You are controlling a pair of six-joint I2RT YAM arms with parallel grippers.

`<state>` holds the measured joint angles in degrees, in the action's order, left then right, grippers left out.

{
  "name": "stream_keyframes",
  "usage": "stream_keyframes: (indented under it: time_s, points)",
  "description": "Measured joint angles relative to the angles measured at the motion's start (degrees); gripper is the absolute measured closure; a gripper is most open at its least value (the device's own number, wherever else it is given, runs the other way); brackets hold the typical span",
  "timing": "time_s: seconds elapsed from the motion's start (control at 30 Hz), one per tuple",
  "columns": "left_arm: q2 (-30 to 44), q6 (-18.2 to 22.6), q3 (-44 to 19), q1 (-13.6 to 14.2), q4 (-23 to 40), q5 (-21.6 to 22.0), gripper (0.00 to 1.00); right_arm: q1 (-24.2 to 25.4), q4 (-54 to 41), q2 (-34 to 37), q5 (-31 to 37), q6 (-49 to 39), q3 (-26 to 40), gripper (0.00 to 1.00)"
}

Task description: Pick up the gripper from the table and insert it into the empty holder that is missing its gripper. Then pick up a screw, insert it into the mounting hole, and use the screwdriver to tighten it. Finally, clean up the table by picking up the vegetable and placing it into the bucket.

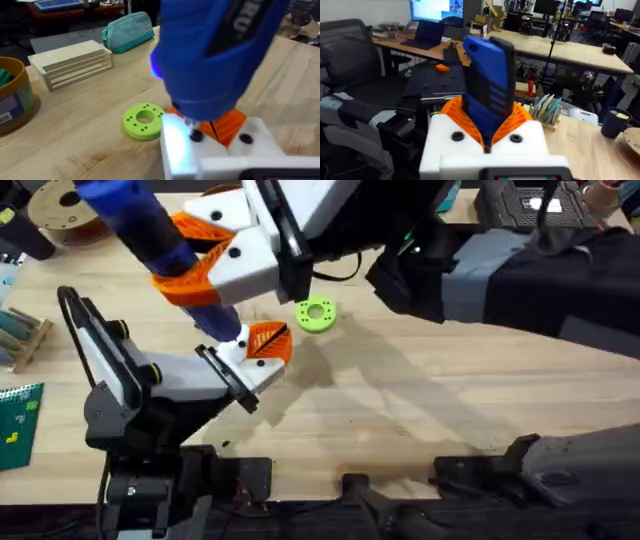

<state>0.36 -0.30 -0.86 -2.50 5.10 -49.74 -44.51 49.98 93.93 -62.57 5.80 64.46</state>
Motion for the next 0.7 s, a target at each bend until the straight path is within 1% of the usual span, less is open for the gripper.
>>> stream_keyframes:
  time_s: [0.3,0.7]
  points:
    - [0.00,0.00,0.00,0.00,0.00,0.00,0.995,0.10,0.09,0.02,-0.02,1.43,0.31,0.982]
    - [0.00,0.00,0.00,0.00,-0.01,0.00,0.995,1.53,0.07,0.00,-0.31,2.98,0.31,0.982]
